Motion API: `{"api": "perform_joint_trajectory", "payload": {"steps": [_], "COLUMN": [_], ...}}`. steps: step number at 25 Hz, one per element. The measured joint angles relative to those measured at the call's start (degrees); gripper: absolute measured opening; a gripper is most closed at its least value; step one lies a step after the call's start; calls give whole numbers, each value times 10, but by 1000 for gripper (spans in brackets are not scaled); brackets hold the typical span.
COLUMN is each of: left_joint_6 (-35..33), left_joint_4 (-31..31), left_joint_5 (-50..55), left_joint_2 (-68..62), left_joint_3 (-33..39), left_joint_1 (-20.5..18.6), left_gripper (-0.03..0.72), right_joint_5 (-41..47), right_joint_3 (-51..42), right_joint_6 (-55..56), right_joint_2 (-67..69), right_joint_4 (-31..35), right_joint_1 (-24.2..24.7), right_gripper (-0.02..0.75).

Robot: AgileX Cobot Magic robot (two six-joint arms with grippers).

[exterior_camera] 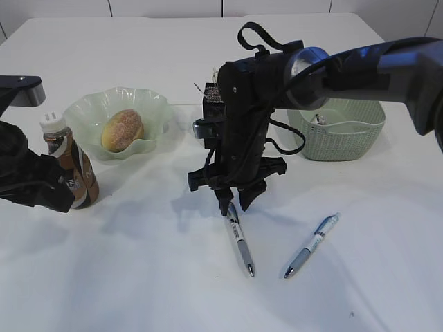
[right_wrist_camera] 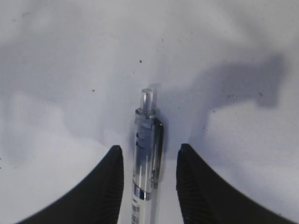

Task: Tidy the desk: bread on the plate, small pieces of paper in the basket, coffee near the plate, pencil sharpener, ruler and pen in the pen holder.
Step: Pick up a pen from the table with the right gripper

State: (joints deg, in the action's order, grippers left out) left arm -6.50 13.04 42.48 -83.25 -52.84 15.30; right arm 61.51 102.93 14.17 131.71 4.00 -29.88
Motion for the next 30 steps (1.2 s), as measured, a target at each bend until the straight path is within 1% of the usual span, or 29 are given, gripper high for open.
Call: {"api": "perform_joint_trajectory", "payload": {"steps": [19,30], "left_joint_6": [0,0], "left_joint_4": [0,1], "left_joint_5": [0,0], "left_joint_2": [0,0], "left_joint_3": [0,0], "left_joint_1": [0,0], "left_gripper": [400,400], "right_joint_5": [-6,1], "right_joint_3": [0,22], "right_joint_6": [1,1], "right_joint_2": [2,24], "right_joint_4": [-2,-2], "right_joint_1": [0,0], "right_gripper": [313,307]}}
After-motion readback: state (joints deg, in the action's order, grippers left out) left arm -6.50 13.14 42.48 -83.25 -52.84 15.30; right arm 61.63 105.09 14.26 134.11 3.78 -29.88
